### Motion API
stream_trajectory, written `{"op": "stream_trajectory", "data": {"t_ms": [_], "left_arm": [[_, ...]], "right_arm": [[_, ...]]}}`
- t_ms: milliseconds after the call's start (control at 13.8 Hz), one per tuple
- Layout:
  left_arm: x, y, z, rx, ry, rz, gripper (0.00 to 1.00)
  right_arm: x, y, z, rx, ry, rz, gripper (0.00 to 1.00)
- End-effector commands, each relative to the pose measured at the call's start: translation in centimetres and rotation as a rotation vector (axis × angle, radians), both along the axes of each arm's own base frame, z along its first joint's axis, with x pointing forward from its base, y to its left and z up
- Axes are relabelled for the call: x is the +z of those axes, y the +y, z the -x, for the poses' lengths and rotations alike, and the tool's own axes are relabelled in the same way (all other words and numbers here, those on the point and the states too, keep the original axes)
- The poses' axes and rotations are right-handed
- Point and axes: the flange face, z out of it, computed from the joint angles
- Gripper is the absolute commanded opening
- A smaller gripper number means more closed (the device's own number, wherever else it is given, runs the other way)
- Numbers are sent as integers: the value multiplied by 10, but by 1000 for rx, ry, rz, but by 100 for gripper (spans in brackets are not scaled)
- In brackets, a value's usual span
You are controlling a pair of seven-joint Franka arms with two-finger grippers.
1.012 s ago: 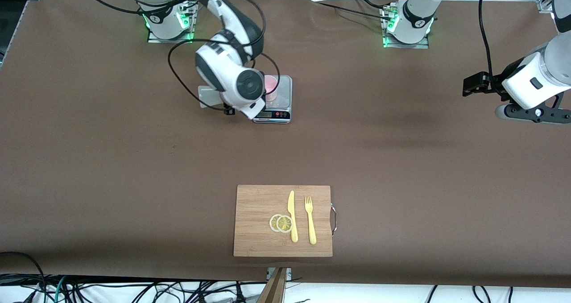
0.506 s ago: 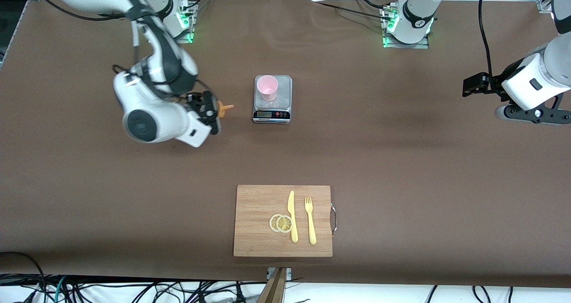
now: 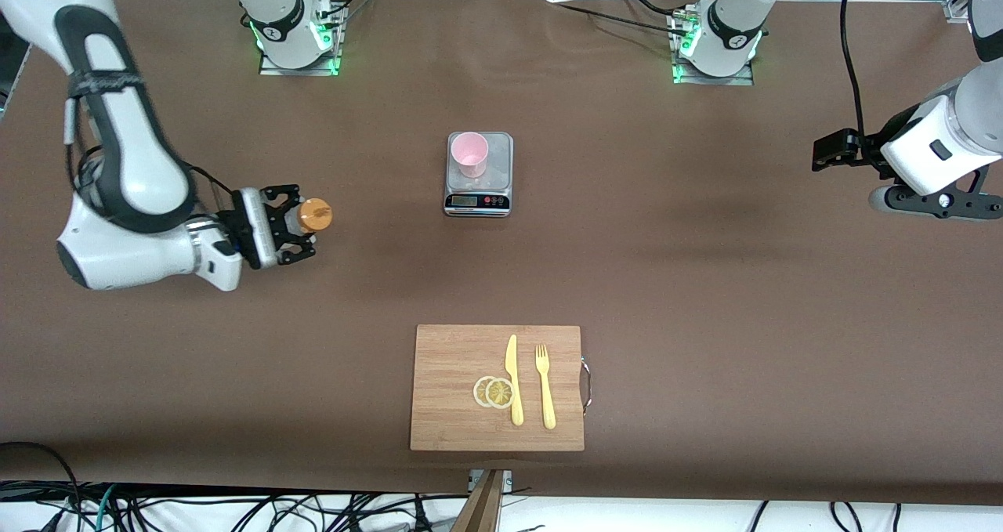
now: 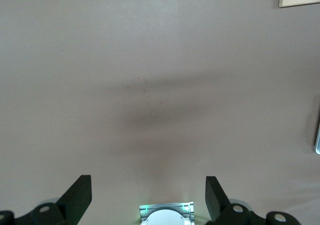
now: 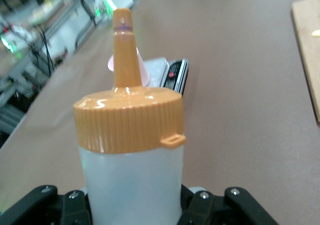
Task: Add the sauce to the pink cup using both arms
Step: 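Carry the sauce bottle back to its spot with the right gripper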
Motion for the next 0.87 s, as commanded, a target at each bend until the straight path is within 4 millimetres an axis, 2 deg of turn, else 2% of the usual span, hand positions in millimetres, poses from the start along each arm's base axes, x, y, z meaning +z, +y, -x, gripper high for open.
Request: {"op": "stream_trajectory", "data": {"t_ms": [0,72,361,434,578,795], "left_arm": [[11,1,-7,-9,-20,-15,100],[11,1,-7,-8,-22,-15,100],[8,0,-8,-9,-17,-16,100],[8,0,-8,-9,-17,-16,100],[8,-1,-8,-11,-17,-14,100],[7,-2,-9,-12,-15,-14,100]], "right_arm": [[-39,-51,8,-73,53,-213,0],[-60,-74,13,-100,63,-274,0],[-129,-122,36,-104,-20,-458,0],[-144,-125,43,-105,-28,-501,0],[-163,-128,49,-133,-43,-575,0],[-171,-127,52,-137,-50,-606,0]]}}
